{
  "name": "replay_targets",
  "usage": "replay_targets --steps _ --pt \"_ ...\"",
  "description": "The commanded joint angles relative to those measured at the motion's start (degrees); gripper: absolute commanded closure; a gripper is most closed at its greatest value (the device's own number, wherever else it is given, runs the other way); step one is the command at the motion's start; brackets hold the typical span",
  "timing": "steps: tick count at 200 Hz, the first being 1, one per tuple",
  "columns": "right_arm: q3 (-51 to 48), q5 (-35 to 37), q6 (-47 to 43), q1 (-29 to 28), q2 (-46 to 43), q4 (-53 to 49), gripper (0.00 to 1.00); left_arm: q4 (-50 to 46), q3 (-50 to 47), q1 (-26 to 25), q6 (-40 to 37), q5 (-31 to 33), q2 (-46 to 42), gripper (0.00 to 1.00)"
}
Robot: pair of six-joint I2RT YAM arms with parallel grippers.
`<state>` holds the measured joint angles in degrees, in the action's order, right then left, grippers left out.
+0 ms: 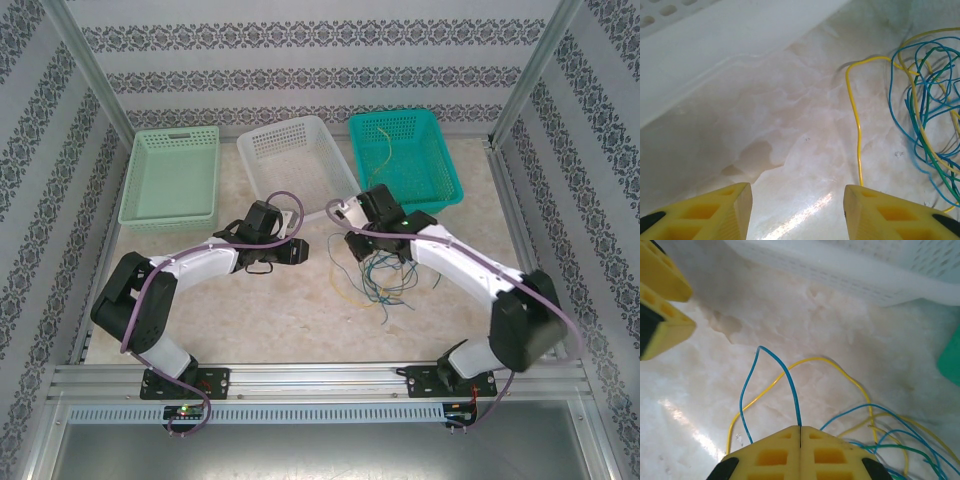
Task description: Untangle the cables
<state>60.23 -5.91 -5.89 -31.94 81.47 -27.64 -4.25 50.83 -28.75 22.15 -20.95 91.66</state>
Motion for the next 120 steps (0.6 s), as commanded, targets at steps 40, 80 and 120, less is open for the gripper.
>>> replay_targets --steps 40,80,120 --pt "-9.20 -2.37 7.16 4.72 -15.13 0.44 1.00 -4.17 6.52 -2.53 -3.74 -6.29 7.37 0.49" --pt "-14.43 -2.36 10.51 6.26 -20.57 0.83 1.00 -2.00 8.41 -5.55 -1.02 -6.59 10.93 0.49" --pt "-17.28 -1.38 12.68 7.27 -23.84 1.38 1.00 -3.95 13.53 -7.50 0.70 -3.74 15.32 0.49"
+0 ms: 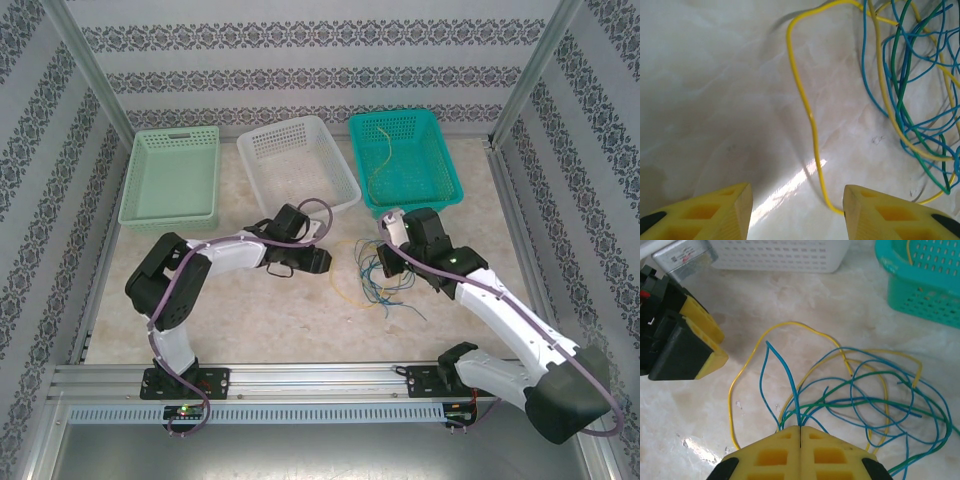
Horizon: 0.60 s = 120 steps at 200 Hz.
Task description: Untangle the cables
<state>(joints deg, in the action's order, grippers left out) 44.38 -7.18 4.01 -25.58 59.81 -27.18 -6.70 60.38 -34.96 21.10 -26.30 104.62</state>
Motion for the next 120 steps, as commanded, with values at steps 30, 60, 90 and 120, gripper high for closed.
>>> replay_targets --steps 30,60,90,120 --pt "-2.35 0.26 2.78 1.72 -4.04 -0.09 1.00 -4.78 8.85 -2.89 2.34 3.99 6.76 0.52" --pt "-2.83 0.42 3.18 2.20 -5.22 -1.07 1.00 -8.02 11.98 -3.93 2.48 7.07 9.98 0.60" --pt "-3.49 0.65 4.45 3.02 -5.58 -0.86 1.00 -10.23 14.08 -4.07 2.10 8.69 12.07 0.74" --pt "-3.95 1.29 5.69 4.27 -5.64 -0.78 1.00 -12.40 15.18 -4.06 2.04 10.02 13.19 0.87"
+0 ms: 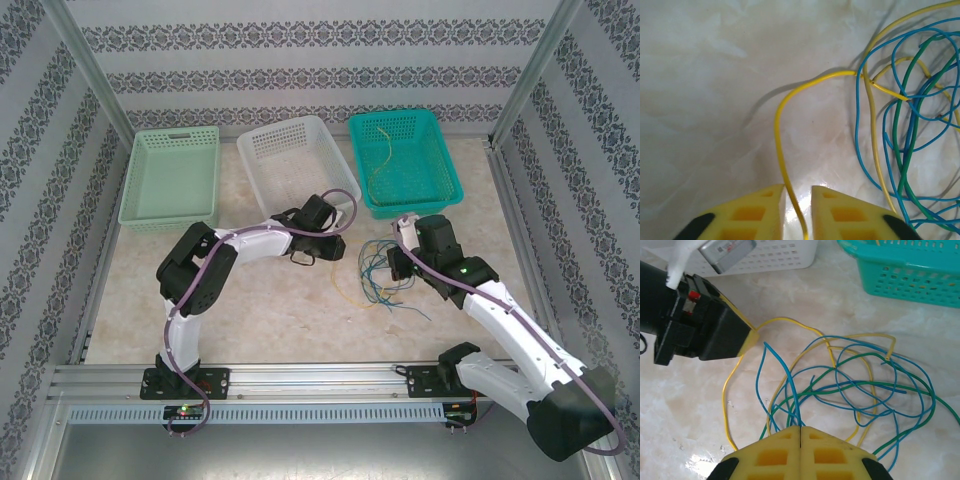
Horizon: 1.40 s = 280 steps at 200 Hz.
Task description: Untangle the cables
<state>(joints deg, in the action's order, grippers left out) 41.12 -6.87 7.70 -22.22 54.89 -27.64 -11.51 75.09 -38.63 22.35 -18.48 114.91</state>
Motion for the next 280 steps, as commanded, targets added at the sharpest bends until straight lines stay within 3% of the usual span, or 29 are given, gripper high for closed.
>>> replay_targets --steps 1,24,36,59,154,191,231,280 --pt "-0.69 1.07 2.03 0.97 -0.69 -0.32 1.00 -7.62 0.48 -0.39 0.78 2.17 2.92 0.87" --pt "-0.87 1.16 2.14 1.44 -0.76 -0.49 1.00 -8.49 0.57 -0.39 0.95 2.78 2.95 0.86" --pt "-1.00 1.07 2.14 1.65 -0.82 -0.60 1.00 -9.12 0.67 -0.39 0.97 3.20 2.90 0.72" --pt "-1.05 1.07 2.23 1.79 -0.76 -0.48 1.00 -9.93 0.82 -0.82 0.86 3.71 2.55 0.57" --pt "-1.89 -0.12 2.14 3.67 -1.00 0.52 1.00 -6.09 -1.81 -3.45 5.59 1.61 0.95 0.52" --pt "-1.84 -0.85 2.11 4.11 -0.95 1.01 1.00 -9.32 0.39 -4.33 5.22 1.81 3.87 0.54" --pt "-2.28 -0.70 1.97 4.35 -1.26 0.99 1.00 -10.33 0.98 -4.65 4.98 5.24 3.03 0.74" --pt "-2.36 -0.77 2.28 4.43 -1.44 1.01 1.00 -12.87 2.09 -4.74 3.39 8.26 0.70 0.89"
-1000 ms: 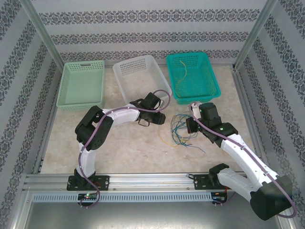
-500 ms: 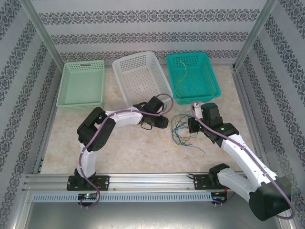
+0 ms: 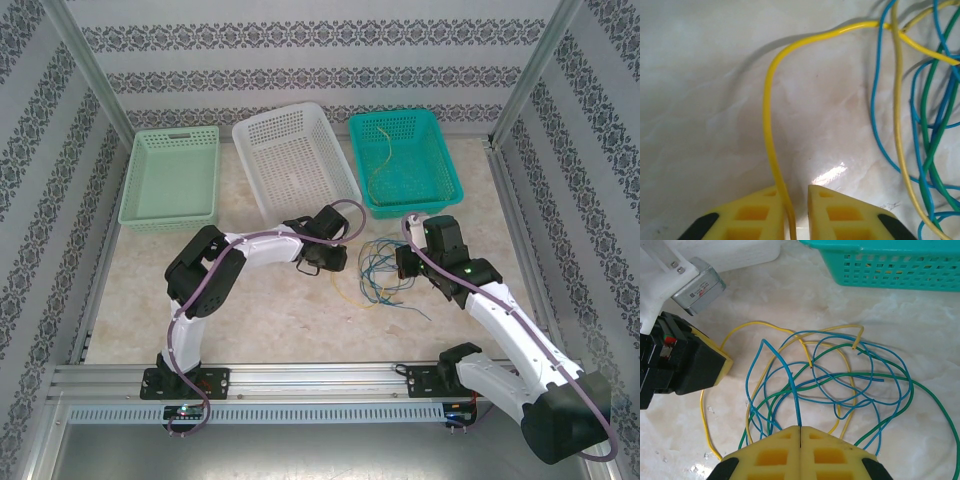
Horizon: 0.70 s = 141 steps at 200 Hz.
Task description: Untangle the cables
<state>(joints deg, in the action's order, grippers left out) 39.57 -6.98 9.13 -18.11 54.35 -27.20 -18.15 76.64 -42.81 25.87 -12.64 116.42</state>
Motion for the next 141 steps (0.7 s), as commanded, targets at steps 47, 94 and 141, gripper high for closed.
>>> replay_targets --steps 47,94,141 --pt "-1.17 1.89 2.09 0.32 -1.11 -0.52 0.92 -8.45 1.57 -0.52 -1.25 5.65 -4.40 0.93" --pt "-0.30 6.17 3.58 0.35 1.24 -3.17 0.76 -9.10 1.38 -0.52 -2.13 10.63 -12.73 0.96" --pt "1.40 6.24 3.62 0.18 3.47 -2.82 0.55 -13.95 1.49 -0.52 -5.69 15.86 -23.37 0.96"
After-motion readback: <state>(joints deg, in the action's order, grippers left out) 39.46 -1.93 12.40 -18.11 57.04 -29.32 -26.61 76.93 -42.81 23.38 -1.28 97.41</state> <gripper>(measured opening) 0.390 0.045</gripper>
